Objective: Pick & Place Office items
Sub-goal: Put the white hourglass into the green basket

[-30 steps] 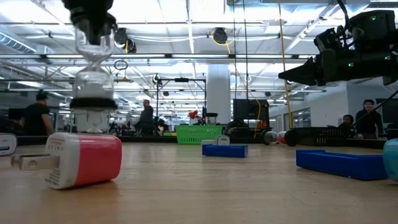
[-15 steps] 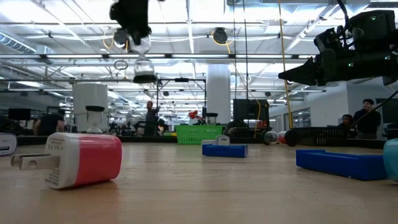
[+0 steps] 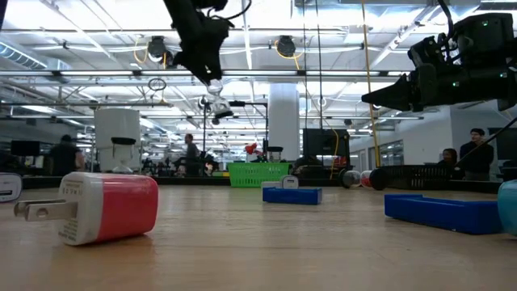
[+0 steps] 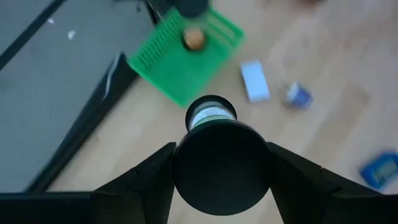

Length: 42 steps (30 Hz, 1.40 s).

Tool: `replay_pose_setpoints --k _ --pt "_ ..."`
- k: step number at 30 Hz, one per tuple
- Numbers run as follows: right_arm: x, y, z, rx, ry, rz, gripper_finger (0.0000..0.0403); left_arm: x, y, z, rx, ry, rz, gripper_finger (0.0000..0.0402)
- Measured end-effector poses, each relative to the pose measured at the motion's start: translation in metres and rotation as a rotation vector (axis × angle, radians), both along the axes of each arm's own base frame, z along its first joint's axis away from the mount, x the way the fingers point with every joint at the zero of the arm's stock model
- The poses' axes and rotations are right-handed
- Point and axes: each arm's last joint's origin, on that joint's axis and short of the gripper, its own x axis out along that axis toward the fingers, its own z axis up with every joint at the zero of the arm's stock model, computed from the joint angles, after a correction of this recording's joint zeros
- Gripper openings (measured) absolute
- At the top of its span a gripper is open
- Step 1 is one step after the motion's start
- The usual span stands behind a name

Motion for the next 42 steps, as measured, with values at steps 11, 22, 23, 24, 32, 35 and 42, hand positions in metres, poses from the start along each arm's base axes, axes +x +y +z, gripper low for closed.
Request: replay_pose_setpoints --k 11,22,23,24,32,35,42 --pt "0.0 0.0 0.0 -0.005 0.0 -0.001 0.0 0.038 0.064 -0.014 0.021 -0.012 -0.028 0.0225" --pt "0.0 0.0 0.0 -0.005 0.001 -0.001 0.0 0.077 0.107 -0.062 -0.057 0.142 -0.057 0.0225" --pt "0.0 0.0 0.0 -0.005 0.001 -0.001 0.0 0.078 0.109 -0.067 -0.065 0.149 -0.058 0.0225" --pt "0.0 0.0 0.0 -0.005 0.001 -0.001 0.0 0.08 0.111 -0.072 -0.072 0.154 -0.058 0.0225" --pt "0.0 0.0 0.0 -0.005 0.001 -0.001 0.0 0.09 0.125 -0.096 -0.055 0.147 -0.051 0.0225" --pt "0.0 0.0 0.0 -0.005 0.001 -0.001 0.0 0.09 0.132 -0.102 -0.051 0.147 -0.035 0.0225" --pt "0.0 0.0 0.0 -0.005 0.0 -0.001 0.0 0.086 0.139 -0.104 -0.059 0.146 -0.026 0.0225"
